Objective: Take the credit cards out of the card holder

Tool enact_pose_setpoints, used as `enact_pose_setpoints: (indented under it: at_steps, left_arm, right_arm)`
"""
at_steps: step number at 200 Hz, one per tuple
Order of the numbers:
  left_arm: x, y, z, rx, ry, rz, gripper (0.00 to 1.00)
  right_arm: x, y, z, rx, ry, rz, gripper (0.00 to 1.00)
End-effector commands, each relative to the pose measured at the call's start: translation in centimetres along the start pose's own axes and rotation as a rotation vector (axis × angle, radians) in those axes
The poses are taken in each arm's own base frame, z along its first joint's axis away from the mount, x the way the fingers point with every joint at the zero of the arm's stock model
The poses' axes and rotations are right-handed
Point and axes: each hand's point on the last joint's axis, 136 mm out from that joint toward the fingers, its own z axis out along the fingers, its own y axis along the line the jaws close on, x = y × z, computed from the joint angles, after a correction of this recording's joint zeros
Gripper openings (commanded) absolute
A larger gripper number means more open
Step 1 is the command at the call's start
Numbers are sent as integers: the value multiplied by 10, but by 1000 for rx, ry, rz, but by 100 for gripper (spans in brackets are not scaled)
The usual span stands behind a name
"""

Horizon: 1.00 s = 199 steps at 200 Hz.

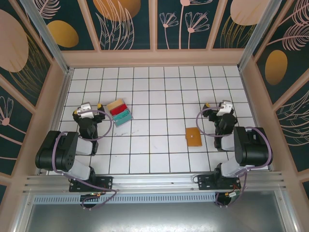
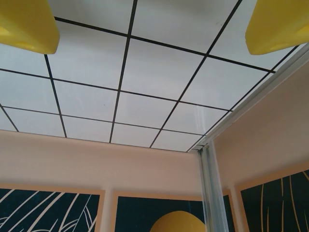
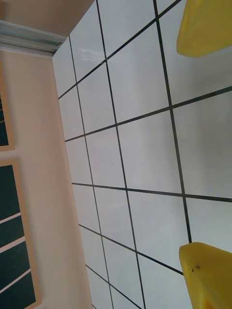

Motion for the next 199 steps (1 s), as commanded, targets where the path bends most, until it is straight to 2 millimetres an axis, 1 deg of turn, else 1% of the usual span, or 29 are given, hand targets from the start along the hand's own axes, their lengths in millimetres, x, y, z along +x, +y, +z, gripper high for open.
enact_pose_setpoints:
  at_steps: [1, 92, 154, 172, 191, 199]
  left_arm:
    - [-12, -1, 3, 7, -40, -9, 99]
    - [-13, -2, 3, 10, -40, -9, 99]
    - [-11, -3, 8, 46, -16, -23, 99]
    - [-19, 0, 11, 19, -14, -28, 99]
    - [-30, 9, 19, -55, 37, -30, 99]
    - [-39, 14, 21, -91, 50, -30, 99]
  right_arm:
    - [-7, 3, 4, -20, -20, -7, 99]
    - [-7, 3, 4, -19, -20, -8, 99]
    - [-8, 3, 4, -23, -23, -6, 99]
    - [-9, 3, 4, -21, -23, -7, 99]
    - [-20, 0, 7, 5, -7, 5, 99]
    - [-25, -3, 10, 28, 22, 22, 99]
